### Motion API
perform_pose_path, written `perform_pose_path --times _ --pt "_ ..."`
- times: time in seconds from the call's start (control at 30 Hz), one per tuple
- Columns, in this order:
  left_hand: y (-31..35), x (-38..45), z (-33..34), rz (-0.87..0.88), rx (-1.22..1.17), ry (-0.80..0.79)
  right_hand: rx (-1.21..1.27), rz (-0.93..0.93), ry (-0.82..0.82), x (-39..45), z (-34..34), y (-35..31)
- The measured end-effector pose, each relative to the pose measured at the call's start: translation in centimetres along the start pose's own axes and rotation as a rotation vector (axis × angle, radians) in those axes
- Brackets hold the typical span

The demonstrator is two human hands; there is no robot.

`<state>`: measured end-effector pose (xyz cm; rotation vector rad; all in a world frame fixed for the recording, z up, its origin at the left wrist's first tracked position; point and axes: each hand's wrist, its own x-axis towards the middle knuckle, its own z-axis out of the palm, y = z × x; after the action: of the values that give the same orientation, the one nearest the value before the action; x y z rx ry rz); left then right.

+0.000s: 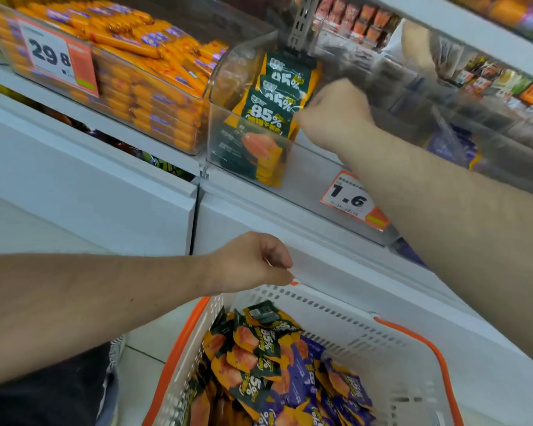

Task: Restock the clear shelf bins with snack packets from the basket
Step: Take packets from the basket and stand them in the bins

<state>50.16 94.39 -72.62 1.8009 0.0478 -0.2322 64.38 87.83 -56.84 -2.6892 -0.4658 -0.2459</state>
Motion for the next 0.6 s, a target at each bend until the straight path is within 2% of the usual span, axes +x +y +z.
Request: perform_pose_path --times 0.03,0.1,0.17,0.2,0.27,0.3,0.37,0.47,0.53,0.6 --pt "-0.3 0.0 0.1 -0.019 0.04 0.0 0.004 -0.17 0.174 -1.3 -0.1 0.2" --pt "-1.0 0.1 0.2 -0.069 0.118 -0.014 0.166 -0.525 0.438 -4.9 0.2 0.8" --pt "-1.8 0.1 0.3 -0.129 0.177 -0.027 0.305 -0.729 0.543 -8.8 1.7 2.2" --pt "-2.1 0.0 0.3 -0.156 0.195 -0.03 0.345 -0.734 0.518 -10.6 3.2 3.4" --pt "-2.6 -0.1 0.3 -0.198 0.214 -0.035 0.405 -0.585 0.352 -13.7 7.0 6.8" --pt "-2.8 -0.1 0.3 -0.212 0.226 -0.039 0.389 -0.45 0.208 -15.1 9.1 8.6" --pt "-3.2 -0.2 0.4 -0.227 0.255 -0.048 0.207 -0.188 -0.174 -17.4 13.3 12.4" --pt "-3.7 -0.1 0.7 -0.243 0.266 -0.064 -0.048 0.021 -0.636 -19.9 18.3 16.6" --pt "-3.8 0.2 0.9 -0.246 0.279 -0.073 -0.151 0.09 -0.815 -21.2 20.6 18.1" --pt "-4.0 0.5 1.0 -0.244 0.291 -0.074 -0.238 0.081 -0.897 -22.5 22.2 19.0"
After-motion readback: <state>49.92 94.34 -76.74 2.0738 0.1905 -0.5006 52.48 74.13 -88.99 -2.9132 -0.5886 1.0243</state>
